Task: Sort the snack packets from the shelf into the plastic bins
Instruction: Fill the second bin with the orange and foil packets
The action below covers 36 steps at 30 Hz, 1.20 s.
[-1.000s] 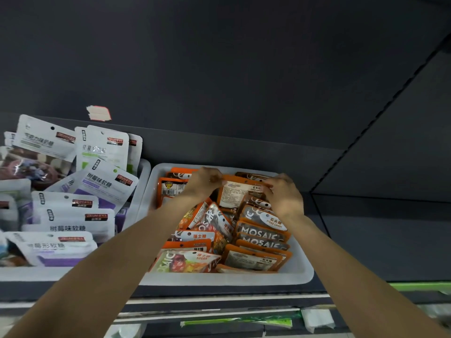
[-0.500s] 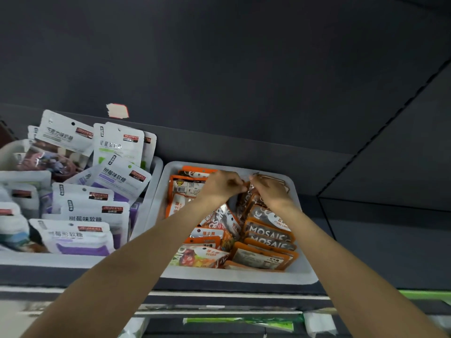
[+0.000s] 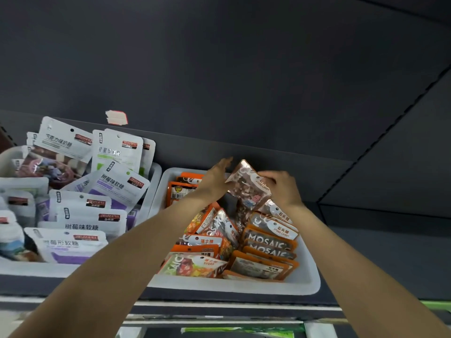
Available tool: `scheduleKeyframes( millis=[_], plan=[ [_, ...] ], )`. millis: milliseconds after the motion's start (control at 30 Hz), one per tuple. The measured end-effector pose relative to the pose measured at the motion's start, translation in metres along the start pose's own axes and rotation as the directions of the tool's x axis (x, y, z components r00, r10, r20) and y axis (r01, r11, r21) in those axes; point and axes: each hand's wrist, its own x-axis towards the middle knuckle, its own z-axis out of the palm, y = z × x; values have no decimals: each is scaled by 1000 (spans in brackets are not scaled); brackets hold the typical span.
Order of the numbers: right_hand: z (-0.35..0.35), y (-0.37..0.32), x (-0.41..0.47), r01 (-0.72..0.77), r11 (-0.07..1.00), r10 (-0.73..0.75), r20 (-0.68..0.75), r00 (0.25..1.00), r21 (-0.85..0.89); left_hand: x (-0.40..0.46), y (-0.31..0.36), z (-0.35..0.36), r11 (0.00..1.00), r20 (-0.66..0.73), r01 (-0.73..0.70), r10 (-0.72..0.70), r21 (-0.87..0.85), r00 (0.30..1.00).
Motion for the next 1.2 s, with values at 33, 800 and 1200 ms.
scheduleKeyframes(
  millis=[33,800,1200],
  plan=[
    [-1,3,-2,1,1000,-1,-10,1000,11,3,2,3,1000,-2,-18,18,-12,1000],
    [-14,39,-28,-13,912,112,219,969,-409,-1,-5,9,985,-72,-171,172,21,982],
    [-6,37,-26,-129,874,222,148,964,-468,1,-17,46,995,219,93,-86,-22,972]
  ],
)
